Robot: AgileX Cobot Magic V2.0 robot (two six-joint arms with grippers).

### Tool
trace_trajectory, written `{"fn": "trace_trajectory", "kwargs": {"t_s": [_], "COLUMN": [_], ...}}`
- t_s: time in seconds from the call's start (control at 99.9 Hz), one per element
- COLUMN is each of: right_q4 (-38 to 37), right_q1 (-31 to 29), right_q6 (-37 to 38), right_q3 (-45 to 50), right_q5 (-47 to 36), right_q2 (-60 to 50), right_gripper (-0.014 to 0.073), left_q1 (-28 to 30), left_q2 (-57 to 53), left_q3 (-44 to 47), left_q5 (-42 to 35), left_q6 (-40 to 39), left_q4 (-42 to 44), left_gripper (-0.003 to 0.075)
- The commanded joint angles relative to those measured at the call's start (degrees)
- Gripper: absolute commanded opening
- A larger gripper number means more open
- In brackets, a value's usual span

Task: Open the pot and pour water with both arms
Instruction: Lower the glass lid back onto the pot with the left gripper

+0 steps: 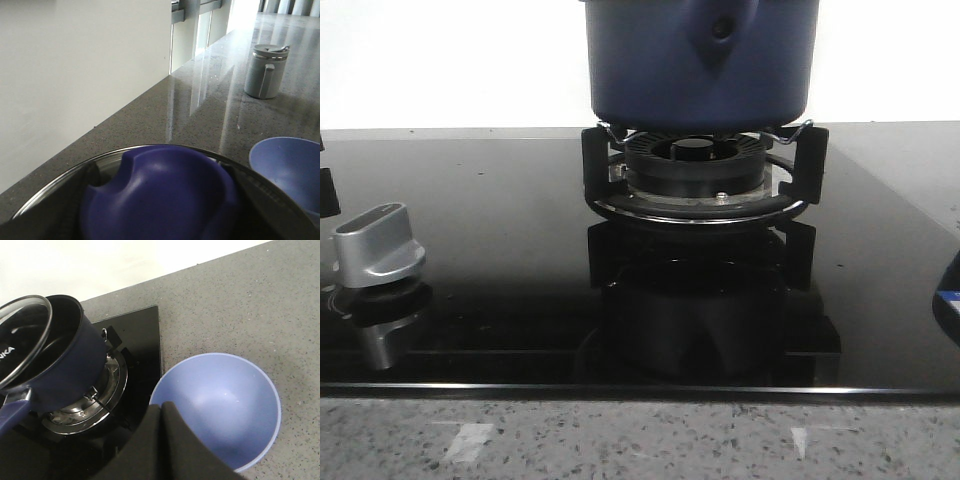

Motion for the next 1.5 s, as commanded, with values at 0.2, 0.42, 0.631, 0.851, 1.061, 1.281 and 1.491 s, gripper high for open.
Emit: {"fn": "trace_trajectory", "kwargs": {"t_s": [0.2,0.42,0.631,0.851,1.061,1.281,1.491], "right_q4": [1.22,1.34,1.34,1.34,1.34,1.34,1.34], "right_q1": [0.2,0.2,0.2,0.2,0.2,0.2,0.2], "right_q6": [-0.61,-0.61,-0.61,-0.61,-0.61,-0.61,-0.61], "right_q3": [-1.67,-1.67,-1.67,-1.67,-1.67,-1.56,-1.56], "right_q5": [-3.79,-2.31,-2.31,-2.68,-2.96,-3.03,-2.93], "right_q2": [0.18,0.18,0.18,0.18,0.18,0.18,0.18], "right_gripper": [-0.0068,-0.0068,-0.0068,-0.0068,-0.0068,-0.0068,-0.0068], "left_q1": [-2.65,-2.65,-2.65,-2.65,-2.65,-2.65,-2.65], "left_q2": [-0.43,0.54,0.67,0.75,0.75,0.75,0.75], "left_q3": [-6.61,-6.88,-6.88,-6.88,-6.88,-6.88,-6.88], "left_q5": [1.69,0.08,-3.87,-5.23,-3.45,-2.48,-2.11], "left_q6": [3.51,3.51,3.51,3.51,-0.93,-2.53,-2.53], "left_q4": [-6.52,-6.25,-5.49,-5.49,-5.39,-5.01,-0.66], "left_gripper": [0.0304,0.0304,0.0304,0.0304,0.0304,0.0304,0.0304]}}
